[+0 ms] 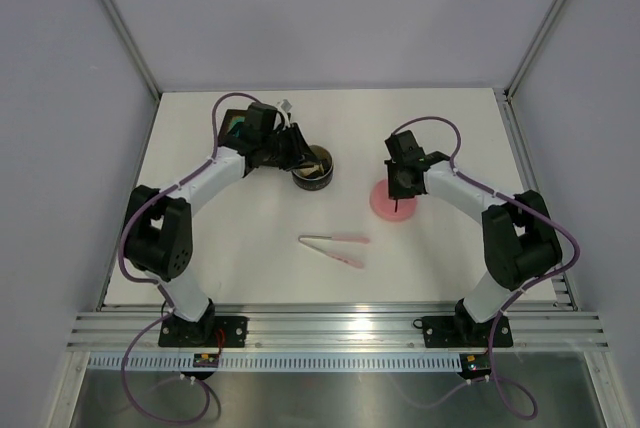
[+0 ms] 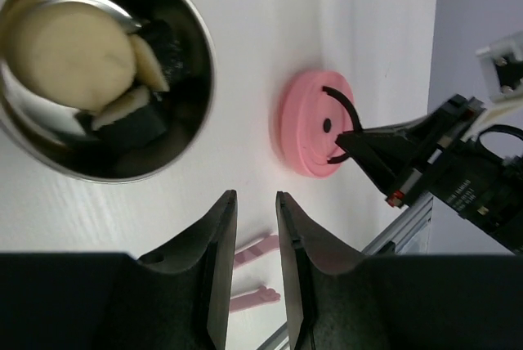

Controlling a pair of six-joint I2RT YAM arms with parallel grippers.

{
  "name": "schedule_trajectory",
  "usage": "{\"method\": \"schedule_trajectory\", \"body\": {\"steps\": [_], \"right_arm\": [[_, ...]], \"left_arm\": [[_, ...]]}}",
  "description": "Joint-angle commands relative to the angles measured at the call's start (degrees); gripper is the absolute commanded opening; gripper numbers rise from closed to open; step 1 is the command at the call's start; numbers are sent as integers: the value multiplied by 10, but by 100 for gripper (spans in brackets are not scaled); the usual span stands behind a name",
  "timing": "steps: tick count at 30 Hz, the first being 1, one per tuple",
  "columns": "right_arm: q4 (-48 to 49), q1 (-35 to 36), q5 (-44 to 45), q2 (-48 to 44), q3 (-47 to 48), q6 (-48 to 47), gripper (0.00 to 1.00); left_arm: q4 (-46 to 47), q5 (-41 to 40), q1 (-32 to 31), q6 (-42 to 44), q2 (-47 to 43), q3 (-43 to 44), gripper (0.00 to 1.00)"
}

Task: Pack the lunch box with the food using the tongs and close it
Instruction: Pick up the box lid from the center of the board, then move the packing box to the center of the board.

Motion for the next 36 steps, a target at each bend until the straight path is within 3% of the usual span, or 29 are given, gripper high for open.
{"method": "schedule_trajectory", "body": {"steps": [1, 7, 9, 11, 18, 26, 36], "right_arm": [[-19, 1, -5, -31, 56, 8, 0], [-42, 22, -4, -20, 105, 8, 0], [-44, 27, -5, -17, 112, 8, 0], [-48, 35, -4, -16, 118, 8, 0], [-52, 48, -3, -28, 112, 12, 0], [-67, 54, -10, -42, 111, 10, 0], [-89, 72, -15, -30, 164, 3, 0]], "left_arm": [[-11, -19, 24, 13, -18, 0, 29], [-28, -63, 59, 7, 25, 39, 22], [-31, -74, 69, 8, 39, 63, 6], [-44, -84, 79, 14, 68, 86, 0], [-96, -104, 93, 27, 168, 206, 0], [-125, -147, 93, 39, 235, 266, 0], [-89, -119, 89, 38, 226, 213, 0]]}}
